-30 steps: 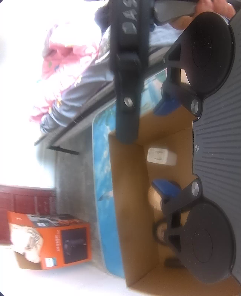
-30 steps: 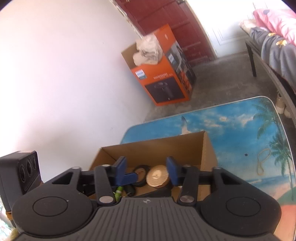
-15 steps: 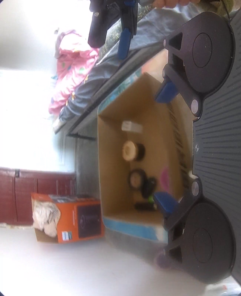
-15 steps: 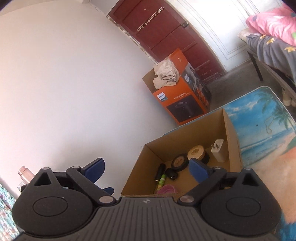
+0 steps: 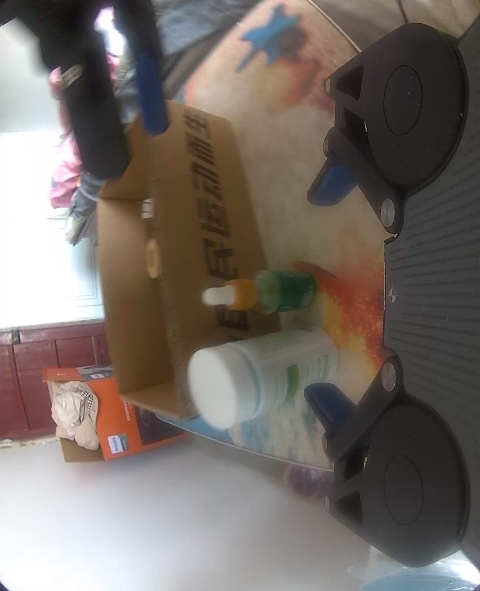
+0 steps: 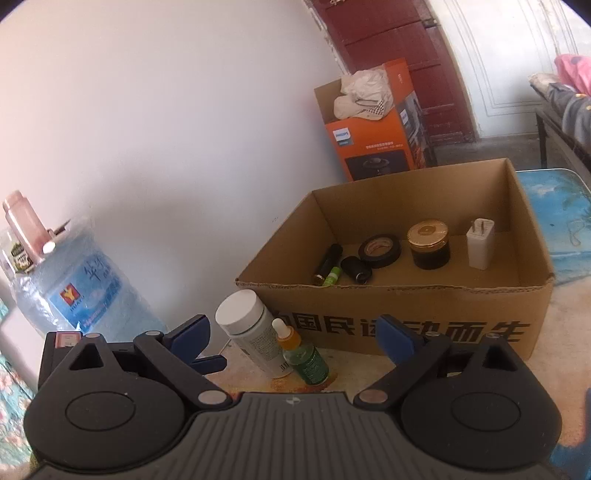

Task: Organize rigid objects
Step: 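Move the right gripper back and grasp the green dropper bottle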

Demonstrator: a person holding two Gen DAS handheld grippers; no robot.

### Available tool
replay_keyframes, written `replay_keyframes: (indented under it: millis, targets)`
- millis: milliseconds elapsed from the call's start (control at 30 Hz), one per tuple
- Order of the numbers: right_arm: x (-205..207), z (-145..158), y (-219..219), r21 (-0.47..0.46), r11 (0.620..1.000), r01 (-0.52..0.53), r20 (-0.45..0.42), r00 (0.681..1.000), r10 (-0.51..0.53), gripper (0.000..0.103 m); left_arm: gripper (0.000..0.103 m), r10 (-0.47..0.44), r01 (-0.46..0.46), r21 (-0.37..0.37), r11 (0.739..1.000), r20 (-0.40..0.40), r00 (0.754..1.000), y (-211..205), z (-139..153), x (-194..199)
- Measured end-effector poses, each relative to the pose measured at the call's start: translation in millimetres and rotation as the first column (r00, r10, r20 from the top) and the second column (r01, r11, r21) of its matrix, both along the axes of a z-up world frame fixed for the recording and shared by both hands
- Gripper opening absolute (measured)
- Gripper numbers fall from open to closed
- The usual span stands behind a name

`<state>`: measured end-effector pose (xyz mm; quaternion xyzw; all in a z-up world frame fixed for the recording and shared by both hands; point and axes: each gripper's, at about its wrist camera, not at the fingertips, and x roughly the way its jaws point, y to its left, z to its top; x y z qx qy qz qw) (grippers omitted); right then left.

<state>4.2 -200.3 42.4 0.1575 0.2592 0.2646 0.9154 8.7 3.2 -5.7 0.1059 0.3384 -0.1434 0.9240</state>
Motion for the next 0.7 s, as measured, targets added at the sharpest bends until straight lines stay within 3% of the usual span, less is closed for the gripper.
replay_keyframes:
  millis: [33,167,300,467,500,700]
  targets:
    - [3,-3,8,-0.019,1.0,-0.01,-0.001,1.0,0.01,0.095,0.103,-0.007,0.007,0.017,1.0,0.009,1.0,-2,-6,0]
    - [16,-15,32,-0.086,0.995,-0.048,-0.003,0.999,0.048,0.073,0.102,-0.039,0.036,0.047,0.998,0.074,0.996,-8,-22,-3]
    - [29,-26,46,-0.128,0.99,-0.063,-0.025,0.998,0.06,0.058,0.099,-0.069,0.065,0.034,0.997,0.13,0.989,-11,-30,-4]
    - [43,-35,60,-0.186,0.98,-0.075,-0.034,0.997,0.07,0.036,0.084,-0.091,0.093,-0.008,0.996,0.115,0.989,-13,-40,0]
    - [46,-35,63,-0.195,0.978,-0.079,-0.036,0.997,0.073,0.034,0.077,-0.088,0.09,-0.012,0.996,0.108,0.99,-12,-42,2]
    - [53,-37,75,-0.231,0.966,-0.114,-0.023,0.994,0.111,0.027,0.06,-0.046,0.051,-0.046,0.998,0.094,0.995,-6,-43,11]
